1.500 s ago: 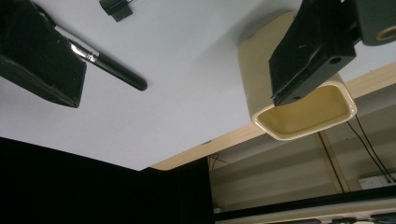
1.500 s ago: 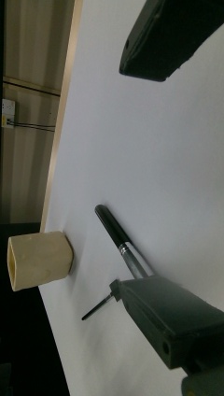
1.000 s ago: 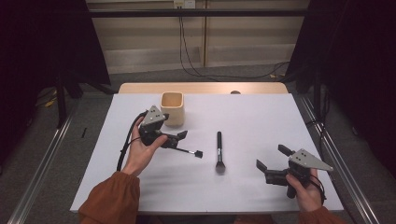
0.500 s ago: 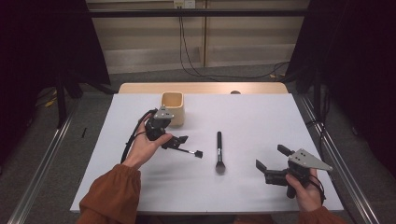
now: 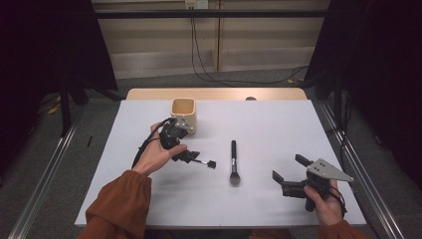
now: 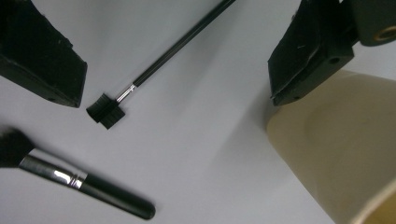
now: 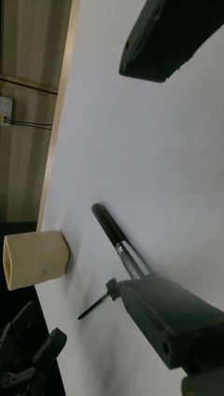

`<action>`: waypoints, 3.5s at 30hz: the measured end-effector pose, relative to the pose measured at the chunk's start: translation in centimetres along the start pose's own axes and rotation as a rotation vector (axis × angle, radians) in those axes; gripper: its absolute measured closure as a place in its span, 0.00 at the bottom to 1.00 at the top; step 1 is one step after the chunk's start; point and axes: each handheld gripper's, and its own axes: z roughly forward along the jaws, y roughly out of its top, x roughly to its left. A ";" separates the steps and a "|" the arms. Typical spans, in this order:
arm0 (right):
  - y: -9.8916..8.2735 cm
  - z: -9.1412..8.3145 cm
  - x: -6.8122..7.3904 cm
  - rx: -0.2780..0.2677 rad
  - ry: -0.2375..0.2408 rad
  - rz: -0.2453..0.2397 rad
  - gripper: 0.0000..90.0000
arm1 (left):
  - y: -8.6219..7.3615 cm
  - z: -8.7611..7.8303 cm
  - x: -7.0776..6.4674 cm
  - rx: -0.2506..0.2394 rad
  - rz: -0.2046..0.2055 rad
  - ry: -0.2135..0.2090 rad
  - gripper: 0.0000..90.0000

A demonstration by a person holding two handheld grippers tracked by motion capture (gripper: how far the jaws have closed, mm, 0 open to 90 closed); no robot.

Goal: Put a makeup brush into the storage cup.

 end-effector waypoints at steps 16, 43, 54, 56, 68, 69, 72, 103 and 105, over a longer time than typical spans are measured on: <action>0.0 0.0 0.0 0.005 0.005 -0.006 0.00 | 0.5 2.6 -0.3 0.187 0.091 -0.096 0.06; 0.0 0.0 0.1 0.008 0.013 -0.013 0.00 | 0.9 5.9 -0.5 0.334 0.138 -0.171 0.29; 0.0 0.1 0.1 0.011 0.016 -0.019 0.00 | 1.6 5.9 -0.4 0.380 0.152 -0.164 0.49; 0.0 0.1 0.0 0.011 0.015 -0.017 0.00 | 1.6 5.9 -0.4 0.375 0.151 -0.173 0.54; -0.1 0.1 0.0 0.018 0.013 -0.012 0.00 | 2.0 5.9 -0.2 0.411 0.155 -0.172 0.81; -0.1 0.1 0.0 0.018 0.013 -0.012 0.00 | 2.0 5.9 -0.3 0.409 0.150 -0.174 0.81; -0.1 0.1 0.1 0.017 0.014 -0.014 0.00 | 2.1 6.0 -0.3 0.414 0.151 -0.186 0.86; -0.1 0.2 0.0 0.027 0.010 -0.011 0.00 | 1.3 5.4 0.8 0.334 0.047 -0.208 0.95; -0.1 0.2 0.0 0.027 0.011 -0.013 0.00 | 1.3 5.1 1.0 0.317 0.037 -0.205 0.95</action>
